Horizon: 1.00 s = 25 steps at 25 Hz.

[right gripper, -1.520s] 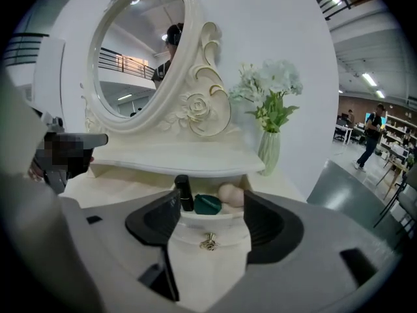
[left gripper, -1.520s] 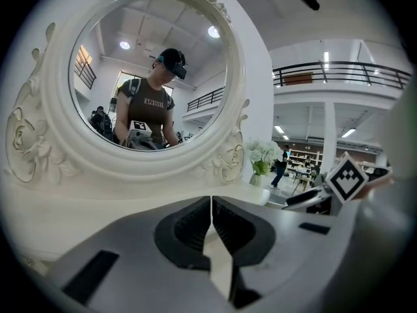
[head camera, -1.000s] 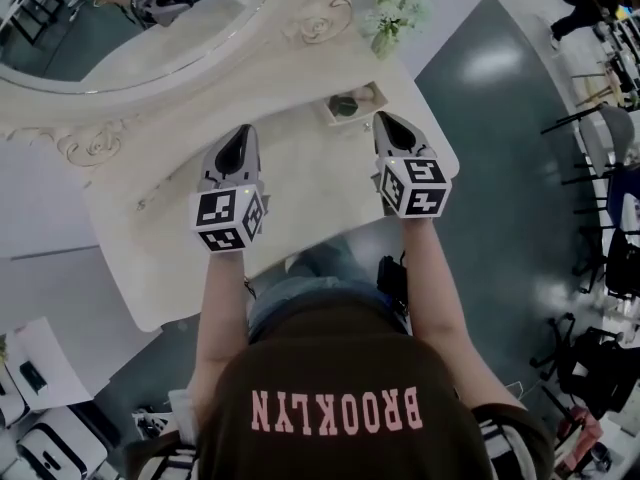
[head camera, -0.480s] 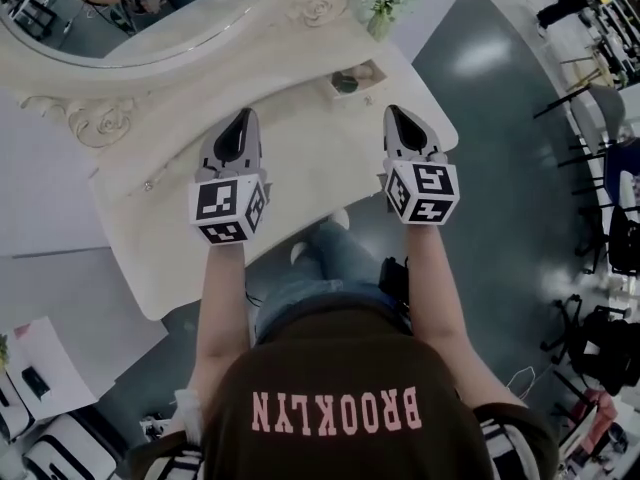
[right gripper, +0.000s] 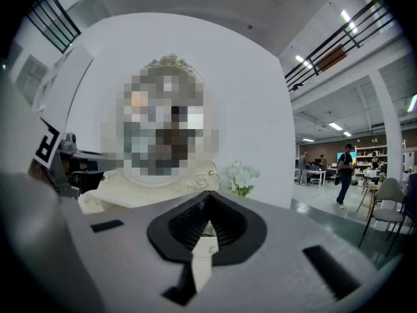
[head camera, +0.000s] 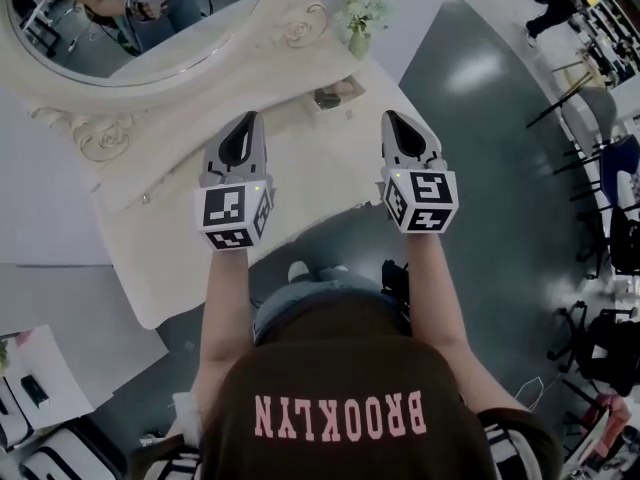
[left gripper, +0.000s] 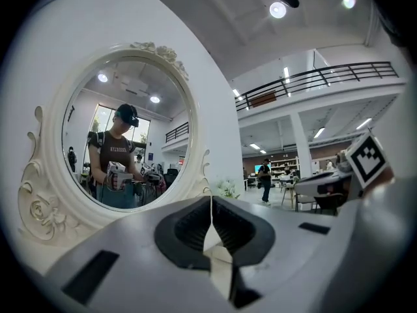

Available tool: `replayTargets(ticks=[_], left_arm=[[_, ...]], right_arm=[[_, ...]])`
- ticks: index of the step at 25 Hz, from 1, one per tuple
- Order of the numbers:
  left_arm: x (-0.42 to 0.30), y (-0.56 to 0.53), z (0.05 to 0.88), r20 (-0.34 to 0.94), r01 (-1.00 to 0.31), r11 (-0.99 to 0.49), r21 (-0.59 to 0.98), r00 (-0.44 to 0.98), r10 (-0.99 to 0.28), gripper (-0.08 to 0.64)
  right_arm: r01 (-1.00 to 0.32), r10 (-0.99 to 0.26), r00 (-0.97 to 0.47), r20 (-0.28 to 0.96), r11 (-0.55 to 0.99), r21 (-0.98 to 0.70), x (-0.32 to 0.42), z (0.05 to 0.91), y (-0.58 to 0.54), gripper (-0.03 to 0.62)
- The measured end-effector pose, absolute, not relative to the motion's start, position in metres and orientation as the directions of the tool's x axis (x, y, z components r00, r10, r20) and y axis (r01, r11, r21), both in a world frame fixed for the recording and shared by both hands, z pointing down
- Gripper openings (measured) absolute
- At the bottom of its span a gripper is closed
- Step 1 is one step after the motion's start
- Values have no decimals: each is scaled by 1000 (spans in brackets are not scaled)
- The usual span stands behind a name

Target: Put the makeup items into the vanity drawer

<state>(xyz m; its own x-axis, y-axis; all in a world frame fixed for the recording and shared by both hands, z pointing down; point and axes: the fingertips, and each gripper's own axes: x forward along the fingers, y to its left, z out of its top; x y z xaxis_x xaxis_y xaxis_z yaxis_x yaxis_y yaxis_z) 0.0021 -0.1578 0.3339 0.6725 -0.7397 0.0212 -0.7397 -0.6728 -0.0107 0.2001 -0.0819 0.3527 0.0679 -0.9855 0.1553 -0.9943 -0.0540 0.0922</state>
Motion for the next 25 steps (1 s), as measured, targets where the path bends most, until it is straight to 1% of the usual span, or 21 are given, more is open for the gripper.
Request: replayTargets(ticks=[4, 10, 13, 18, 25], left_arm=[[23, -154, 319, 8, -746, -666, 0, 666, -746, 8], [42, -153, 307, 16, -742, -670, 19, 670, -742, 8], [44, -156, 304, 17, -746, -666, 22, 666, -745, 8], [41, -159, 300, 15, -753, -652, 87, 655, -755, 8], [38, -162, 301, 30, -770, -634, 71, 637, -771, 8]], right_arm=[[-993, -989, 64, 135, -49, 111, 219, 334, -70, -3], [-994, -990, 78, 120, -67, 91, 241, 319, -65, -3], [-993, -990, 79, 118, -68, 94, 243, 317, -64, -3], [-992, -988, 83, 134, -69, 107, 250, 318, -62, -3], [-989, -986, 104, 134, -89, 115, 264, 310, -57, -3]])
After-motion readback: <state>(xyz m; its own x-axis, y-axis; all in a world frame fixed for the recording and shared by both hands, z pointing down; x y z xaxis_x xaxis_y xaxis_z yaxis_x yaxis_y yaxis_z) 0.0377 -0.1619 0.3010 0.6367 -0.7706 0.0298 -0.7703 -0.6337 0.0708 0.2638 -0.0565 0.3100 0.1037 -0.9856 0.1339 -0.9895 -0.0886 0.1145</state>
